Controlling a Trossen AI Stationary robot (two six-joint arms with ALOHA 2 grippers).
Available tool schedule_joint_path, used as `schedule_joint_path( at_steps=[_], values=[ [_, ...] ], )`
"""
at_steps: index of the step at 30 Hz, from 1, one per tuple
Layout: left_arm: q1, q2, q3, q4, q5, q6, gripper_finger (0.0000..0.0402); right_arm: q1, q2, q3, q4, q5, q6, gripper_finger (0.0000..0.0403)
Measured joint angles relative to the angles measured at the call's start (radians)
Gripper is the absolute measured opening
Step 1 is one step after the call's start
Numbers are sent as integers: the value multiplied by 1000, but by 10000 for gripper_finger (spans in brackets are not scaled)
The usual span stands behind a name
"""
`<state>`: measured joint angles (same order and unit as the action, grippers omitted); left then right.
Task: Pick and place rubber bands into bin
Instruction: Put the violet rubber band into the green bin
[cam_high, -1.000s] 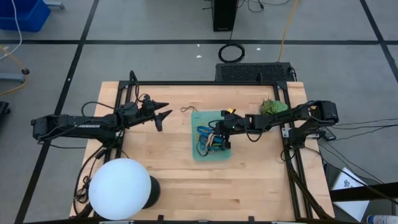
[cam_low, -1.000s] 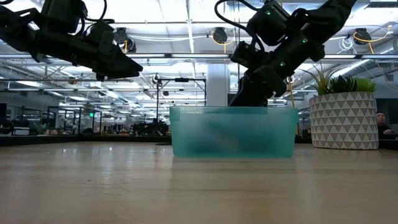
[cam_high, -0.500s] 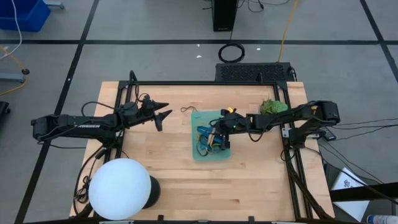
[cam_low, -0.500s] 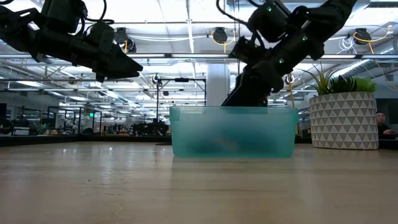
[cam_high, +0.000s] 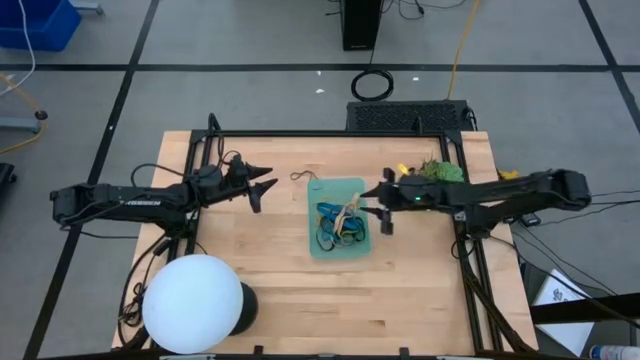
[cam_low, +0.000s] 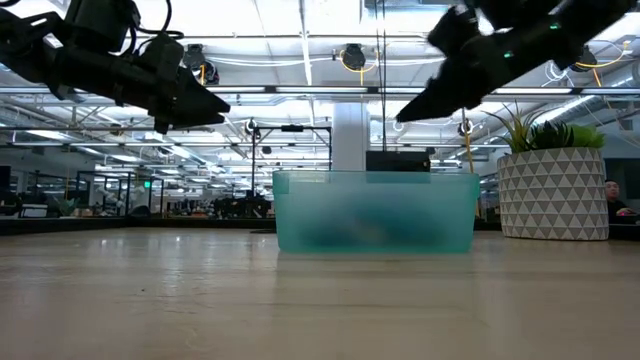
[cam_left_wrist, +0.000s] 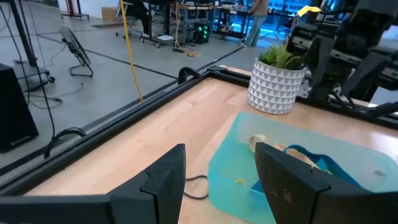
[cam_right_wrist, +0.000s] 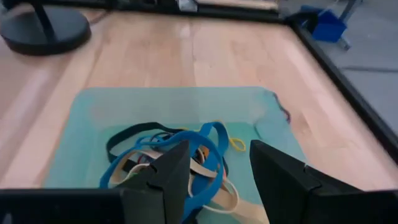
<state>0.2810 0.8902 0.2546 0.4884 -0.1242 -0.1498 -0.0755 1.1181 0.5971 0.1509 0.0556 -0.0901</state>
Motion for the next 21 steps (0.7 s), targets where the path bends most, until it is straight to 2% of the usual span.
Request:
schedule_joint_path(
  at_steps=[10, 16, 21],
  values=[
    [-23, 0, 0, -2, 2, -37, 200, 85, -327, -104, -24, 4, -31, 161],
    [-23, 0, 0, -31, 3, -42, 200, 136, -416, -133, -65, 133, -75, 161],
    [-22, 0, 44, -55, 76, -48, 200, 150, -451, -180, -46, 157, -105, 161]
  ],
)
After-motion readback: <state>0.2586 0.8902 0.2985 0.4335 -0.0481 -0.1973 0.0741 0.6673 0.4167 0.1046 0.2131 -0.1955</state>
